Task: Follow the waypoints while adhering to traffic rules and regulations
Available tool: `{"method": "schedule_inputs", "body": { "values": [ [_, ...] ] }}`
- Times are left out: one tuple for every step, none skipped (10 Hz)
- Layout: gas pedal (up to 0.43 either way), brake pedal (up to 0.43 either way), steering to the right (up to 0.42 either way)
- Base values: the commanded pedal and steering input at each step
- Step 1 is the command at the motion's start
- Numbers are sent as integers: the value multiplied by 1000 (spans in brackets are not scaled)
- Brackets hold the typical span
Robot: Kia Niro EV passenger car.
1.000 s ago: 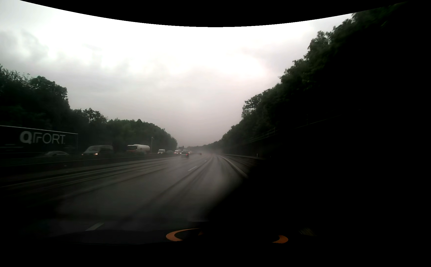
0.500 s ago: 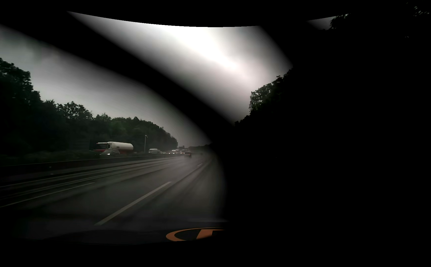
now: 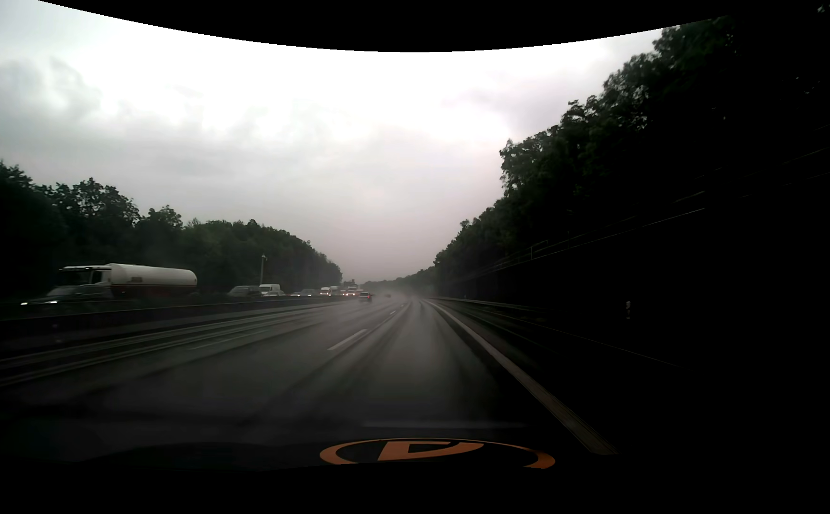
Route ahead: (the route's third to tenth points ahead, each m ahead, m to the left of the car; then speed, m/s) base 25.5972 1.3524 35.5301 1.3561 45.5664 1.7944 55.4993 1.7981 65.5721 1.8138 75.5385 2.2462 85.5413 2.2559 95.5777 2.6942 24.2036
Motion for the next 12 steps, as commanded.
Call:
{"method": "schedule_inputs", "body": {
  "values": [
    [67, 0, -3],
    [79, 0, -2],
    [87, 0, -3],
    [98, 0, -3],
    [98, 0, -3],
    [98, 0, -3],
    [98, 0, -3],
    [98, 0, -3],
    [98, 0, -3],
    [98, 0, -2],
    [98, 0, -3],
    [98, 0, -2]
  ]
}}
